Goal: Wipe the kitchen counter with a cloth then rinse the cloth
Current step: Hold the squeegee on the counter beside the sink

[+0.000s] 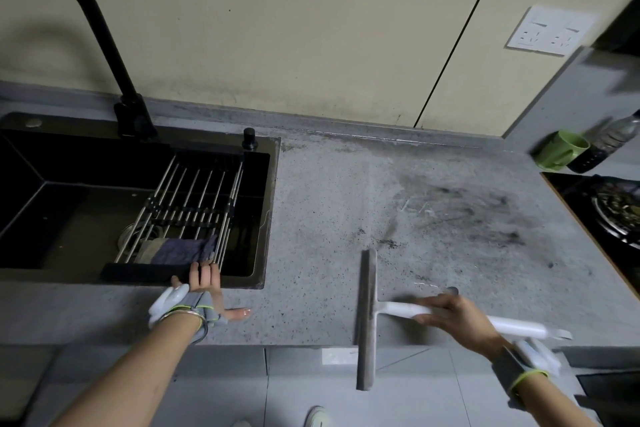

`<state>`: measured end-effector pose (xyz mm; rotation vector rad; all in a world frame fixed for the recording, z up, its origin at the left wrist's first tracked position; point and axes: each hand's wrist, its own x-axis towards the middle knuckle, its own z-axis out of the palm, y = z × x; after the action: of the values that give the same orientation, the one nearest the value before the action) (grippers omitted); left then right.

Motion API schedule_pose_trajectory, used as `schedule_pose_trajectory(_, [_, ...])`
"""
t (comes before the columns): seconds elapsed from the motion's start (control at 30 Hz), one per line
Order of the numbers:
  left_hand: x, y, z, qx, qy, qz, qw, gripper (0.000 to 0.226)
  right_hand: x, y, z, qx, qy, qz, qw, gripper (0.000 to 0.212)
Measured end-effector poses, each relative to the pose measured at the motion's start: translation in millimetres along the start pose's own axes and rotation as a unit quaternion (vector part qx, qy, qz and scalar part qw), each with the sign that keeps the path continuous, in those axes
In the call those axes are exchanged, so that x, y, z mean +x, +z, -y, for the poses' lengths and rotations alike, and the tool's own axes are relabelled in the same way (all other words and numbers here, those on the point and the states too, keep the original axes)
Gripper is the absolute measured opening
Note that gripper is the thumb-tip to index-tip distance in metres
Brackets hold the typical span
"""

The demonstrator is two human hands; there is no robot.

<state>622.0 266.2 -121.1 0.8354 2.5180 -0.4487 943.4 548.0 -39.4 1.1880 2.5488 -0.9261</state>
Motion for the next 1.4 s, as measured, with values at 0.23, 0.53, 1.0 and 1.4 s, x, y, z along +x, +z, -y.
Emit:
schedule_pose_trajectory(0.23, [5.9, -0.9, 0.8, -0.01, 0.0, 0.021, 1.0, 0.129, 4.7, 9.9, 0.2, -0.008, -0.002, -0.006, 1.0, 0.035])
schedule_pose_trajectory(0.53, [1.3, -0.8, 2.0, -0.034, 0.006, 0.018, 0.999, 0.126, 30.6, 37.8, 51.0, 0.005, -0.054, 0.046, 0.997, 0.032])
schedule_pose_trajectory(1.0, [-1.2, -15.8, 2.1, -0.079, -0.003, 0.056, 0.995, 0.127, 35.1, 46.3, 94.2, -0.008, -0.115, 0.041, 0.992, 0.033])
schedule_pose_trajectory(1.4, [6.2, -19.9, 2.5, -0.142, -0.018, 0.061, 0.988, 0.131, 8.5, -3.3, 4.7, -0.008, -0.019, 0.012, 1.0, 0.037])
